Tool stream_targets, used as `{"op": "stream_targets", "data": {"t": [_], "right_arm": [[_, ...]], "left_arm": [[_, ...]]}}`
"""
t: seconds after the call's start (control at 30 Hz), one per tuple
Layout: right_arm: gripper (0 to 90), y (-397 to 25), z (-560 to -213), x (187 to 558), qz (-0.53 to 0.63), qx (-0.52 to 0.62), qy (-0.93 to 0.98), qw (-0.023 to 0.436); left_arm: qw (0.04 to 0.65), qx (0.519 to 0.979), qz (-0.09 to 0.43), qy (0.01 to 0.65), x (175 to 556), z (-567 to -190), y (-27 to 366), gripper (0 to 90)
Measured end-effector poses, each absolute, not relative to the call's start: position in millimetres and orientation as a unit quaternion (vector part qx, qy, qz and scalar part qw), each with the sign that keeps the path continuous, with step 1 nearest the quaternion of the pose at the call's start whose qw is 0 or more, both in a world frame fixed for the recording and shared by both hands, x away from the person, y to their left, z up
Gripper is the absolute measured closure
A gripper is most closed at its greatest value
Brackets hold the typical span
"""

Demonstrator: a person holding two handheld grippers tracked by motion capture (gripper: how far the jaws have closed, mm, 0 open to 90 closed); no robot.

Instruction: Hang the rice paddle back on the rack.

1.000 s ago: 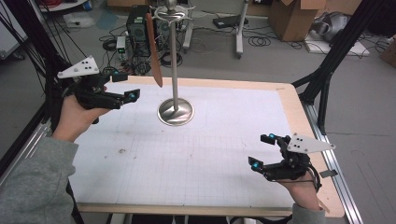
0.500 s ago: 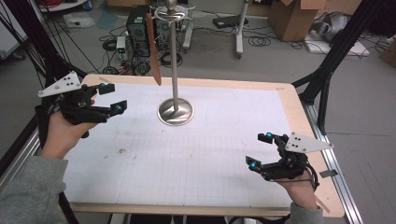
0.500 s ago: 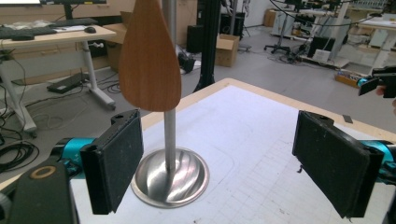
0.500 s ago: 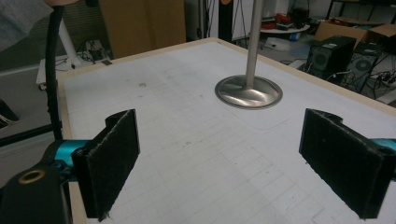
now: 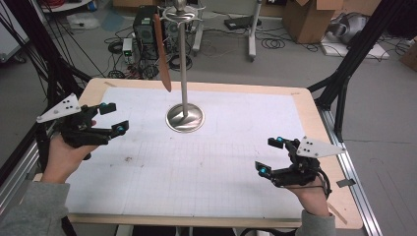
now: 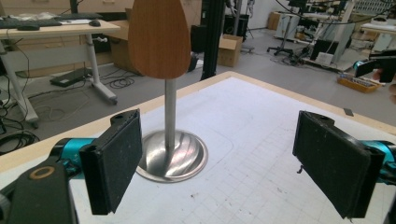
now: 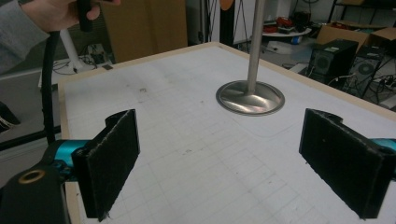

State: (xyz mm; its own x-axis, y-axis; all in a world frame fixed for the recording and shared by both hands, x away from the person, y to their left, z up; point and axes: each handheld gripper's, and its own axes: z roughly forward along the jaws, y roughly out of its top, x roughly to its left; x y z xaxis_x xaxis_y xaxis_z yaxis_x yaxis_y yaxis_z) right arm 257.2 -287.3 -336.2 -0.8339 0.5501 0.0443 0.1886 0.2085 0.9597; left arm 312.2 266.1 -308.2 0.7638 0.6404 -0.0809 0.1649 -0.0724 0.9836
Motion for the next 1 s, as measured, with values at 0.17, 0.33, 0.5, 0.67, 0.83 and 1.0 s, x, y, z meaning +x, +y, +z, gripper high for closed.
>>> {"op": "stream_targets", "data": {"t": [0.17,0.33,0.5,0.67,0.83,1.0], "right_arm": [[11.0,-288,-336,259,0.583,0.244,0.76,0.155],[11.0,-288,-336,260,0.583,0.248,0.758,0.154],[11.0,-288,-337,261,0.582,0.25,0.758,0.153],[11.0,-288,-338,261,0.582,0.251,0.758,0.153],[11.0,-287,-338,261,0.58,0.252,0.759,0.154],[11.0,-286,-339,263,0.578,0.252,0.761,0.153]], "left_arm": [[0.622,0.698,0.198,0.294,307,-320,268,16.4],[0.616,0.701,0.203,0.297,300,-333,269,15.9],[0.609,0.707,0.201,0.298,292,-342,268,15.9],[0.608,0.705,0.206,0.301,282,-347,273,15.9],[0.605,0.704,0.213,0.305,275,-353,276,15.6],[0.599,0.705,0.218,0.311,271,-362,274,15.5]]}}
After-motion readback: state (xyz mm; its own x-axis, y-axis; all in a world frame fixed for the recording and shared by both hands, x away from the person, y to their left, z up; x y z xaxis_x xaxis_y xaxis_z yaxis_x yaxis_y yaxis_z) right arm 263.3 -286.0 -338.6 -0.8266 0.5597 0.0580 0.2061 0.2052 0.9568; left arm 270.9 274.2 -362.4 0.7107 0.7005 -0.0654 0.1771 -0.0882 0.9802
